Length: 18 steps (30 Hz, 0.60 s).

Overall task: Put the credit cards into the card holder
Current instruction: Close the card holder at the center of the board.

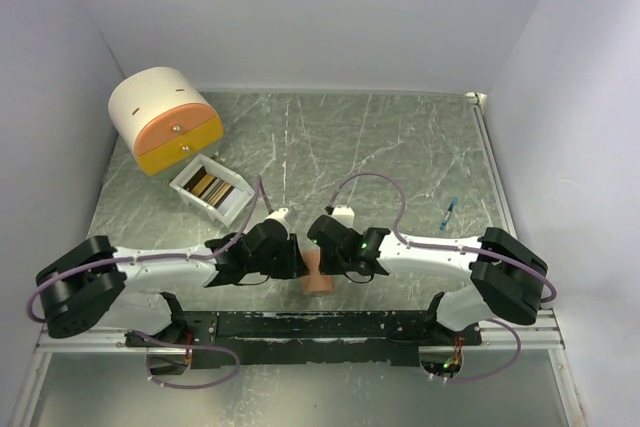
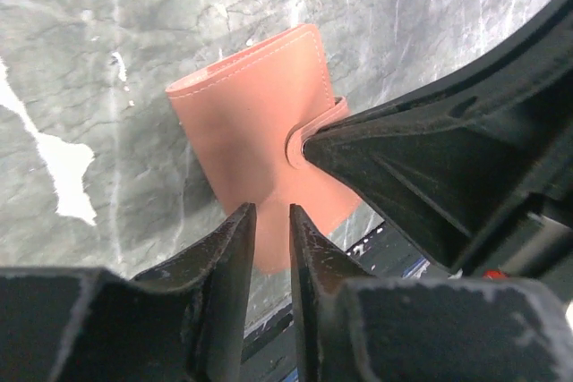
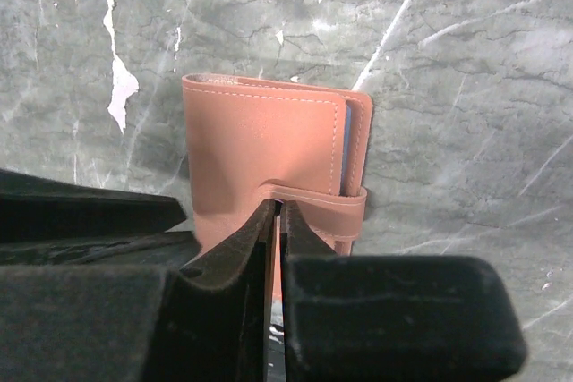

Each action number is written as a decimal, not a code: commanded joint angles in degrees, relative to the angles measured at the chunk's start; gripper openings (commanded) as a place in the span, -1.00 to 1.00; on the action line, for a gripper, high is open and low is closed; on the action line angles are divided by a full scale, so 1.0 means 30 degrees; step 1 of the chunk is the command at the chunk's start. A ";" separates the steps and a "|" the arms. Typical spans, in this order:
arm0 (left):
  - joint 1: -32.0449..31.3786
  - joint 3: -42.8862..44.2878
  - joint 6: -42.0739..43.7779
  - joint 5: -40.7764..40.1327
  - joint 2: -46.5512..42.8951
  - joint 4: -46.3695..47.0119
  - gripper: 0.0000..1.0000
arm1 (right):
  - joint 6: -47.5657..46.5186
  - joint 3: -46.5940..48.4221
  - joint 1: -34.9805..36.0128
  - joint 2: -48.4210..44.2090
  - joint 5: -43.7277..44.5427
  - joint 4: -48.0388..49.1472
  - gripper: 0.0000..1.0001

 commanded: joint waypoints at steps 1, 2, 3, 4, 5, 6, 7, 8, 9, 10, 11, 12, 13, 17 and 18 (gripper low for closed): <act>0.0234 -0.0049 -0.0191 -0.1913 -0.2046 -0.2354 -0.30 | -0.0545 0.0064 0.0146 0.1218 0.0848 -0.1141 -0.91; 0.0375 -0.0015 -0.0098 -0.2008 -0.2445 -0.2640 -0.28 | -0.0682 0.0369 0.0117 0.1208 0.1109 -0.1321 -0.91; 0.0529 0.0048 -0.0046 -0.2049 -0.2861 -0.2925 -0.25 | -0.0805 0.0708 0.0077 0.1207 0.1310 -0.1508 -0.90; 0.0669 0.0162 0.0060 -0.2201 -0.3228 -0.3312 -0.23 | -0.0959 0.1003 -0.0019 0.1159 0.1467 -0.1670 -0.90; 0.0774 0.0294 0.0172 -0.2384 -0.3658 -0.3749 -0.21 | -0.1122 0.1237 -0.0134 0.1047 0.1527 -0.1793 -0.89; 0.0849 0.0493 0.0332 -0.2609 -0.4020 -0.4224 -0.19 | -0.1292 0.1450 -0.0291 0.0923 0.1560 -0.1911 -0.88; 0.0903 0.0883 0.0517 -0.2882 -0.4479 -0.4796 -0.17 | -0.1405 0.1682 -0.0395 0.0732 0.1766 -0.2186 -0.87; 0.0920 0.1270 0.0767 -0.3165 -0.4972 -0.5373 -0.14 | -0.1477 0.2011 -0.0412 0.0375 0.2191 -0.2502 -0.86; 0.0923 0.1805 0.1099 -0.3432 -0.5414 -0.6323 -0.11 | -0.1692 0.2268 -0.0377 -0.0113 0.2705 -0.2637 -0.80; 0.0923 0.2403 0.1371 -0.3710 -0.5895 -0.7069 -0.06 | -0.1693 0.2417 -0.0344 -0.0753 0.2993 -0.2793 -0.76; 0.0921 0.3060 0.1658 -0.4012 -0.6343 -0.7796 0.07 | -0.1828 0.2535 -0.0354 -0.1440 0.3135 -0.2794 -0.73; 0.0919 0.3809 0.1964 -0.4350 -0.6758 -0.8608 0.15 | -0.2094 0.2707 -0.0381 -0.2094 0.3369 -0.2816 -0.70; 0.0922 0.4562 0.2263 -0.4741 -0.7088 -0.9472 0.19 | -0.2300 0.2985 -0.0370 -0.2732 0.3647 -0.2955 -0.66; 0.0922 0.7608 0.3496 -0.6121 -0.8098 -1.2185 1.00 | -0.3024 0.4937 -0.0342 -0.4457 0.4754 -0.4315 -0.42; 0.0923 0.8354 0.3685 -0.6485 -0.8292 -1.2878 0.99 | -0.3225 0.5406 -0.0357 -0.4738 0.4915 -0.4669 -0.28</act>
